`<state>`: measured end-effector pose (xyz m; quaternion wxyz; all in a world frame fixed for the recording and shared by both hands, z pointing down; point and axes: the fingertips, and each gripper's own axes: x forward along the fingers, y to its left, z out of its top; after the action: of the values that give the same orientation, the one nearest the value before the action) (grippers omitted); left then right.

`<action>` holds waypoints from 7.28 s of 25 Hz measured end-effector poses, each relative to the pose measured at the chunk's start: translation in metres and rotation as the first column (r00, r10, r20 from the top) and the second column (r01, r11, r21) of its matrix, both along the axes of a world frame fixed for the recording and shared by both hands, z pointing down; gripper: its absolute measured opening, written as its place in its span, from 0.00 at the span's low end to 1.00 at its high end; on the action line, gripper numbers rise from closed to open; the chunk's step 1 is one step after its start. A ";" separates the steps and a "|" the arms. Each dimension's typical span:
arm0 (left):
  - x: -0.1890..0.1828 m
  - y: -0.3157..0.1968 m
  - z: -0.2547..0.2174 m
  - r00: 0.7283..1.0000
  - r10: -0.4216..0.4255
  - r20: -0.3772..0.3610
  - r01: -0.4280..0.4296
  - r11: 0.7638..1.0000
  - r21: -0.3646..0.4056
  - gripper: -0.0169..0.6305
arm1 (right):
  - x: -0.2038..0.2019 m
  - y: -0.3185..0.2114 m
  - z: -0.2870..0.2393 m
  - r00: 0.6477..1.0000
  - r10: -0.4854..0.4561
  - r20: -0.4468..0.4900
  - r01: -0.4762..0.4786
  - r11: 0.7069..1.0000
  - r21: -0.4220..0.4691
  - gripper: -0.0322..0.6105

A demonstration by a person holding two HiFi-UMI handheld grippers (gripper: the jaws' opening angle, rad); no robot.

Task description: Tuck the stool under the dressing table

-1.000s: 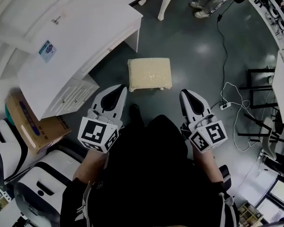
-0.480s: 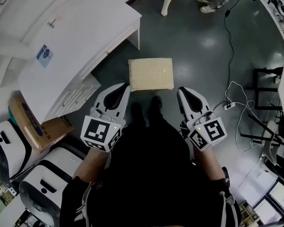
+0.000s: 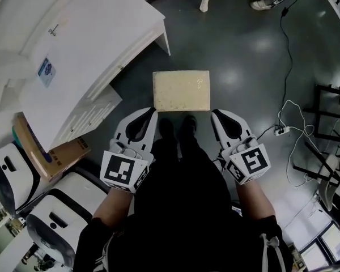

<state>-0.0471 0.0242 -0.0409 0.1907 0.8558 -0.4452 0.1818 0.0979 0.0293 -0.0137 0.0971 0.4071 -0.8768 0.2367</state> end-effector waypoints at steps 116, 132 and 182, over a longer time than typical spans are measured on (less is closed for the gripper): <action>-0.057 -0.033 0.632 0.973 -0.211 -0.093 0.074 0.668 -0.741 0.89 | 0.021 -0.055 0.609 0.991 -0.134 0.000 0.091 0.671 -0.736 0.83; -0.055 -0.036 0.633 0.973 -0.202 -0.111 0.058 0.683 -0.728 0.89 | 0.023 -0.054 0.606 0.995 -0.097 0.002 0.069 0.692 -0.718 0.83; -0.055 -0.042 0.624 0.958 -0.244 -0.149 0.097 0.768 -0.634 0.90 | 0.022 -0.059 0.598 0.998 -0.059 0.020 0.058 0.781 -0.622 0.84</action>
<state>-0.1025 -0.0177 0.5833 0.5256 0.7158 -0.4127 0.2026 0.1202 -0.0293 0.5848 0.2336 0.3250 -0.7618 0.5093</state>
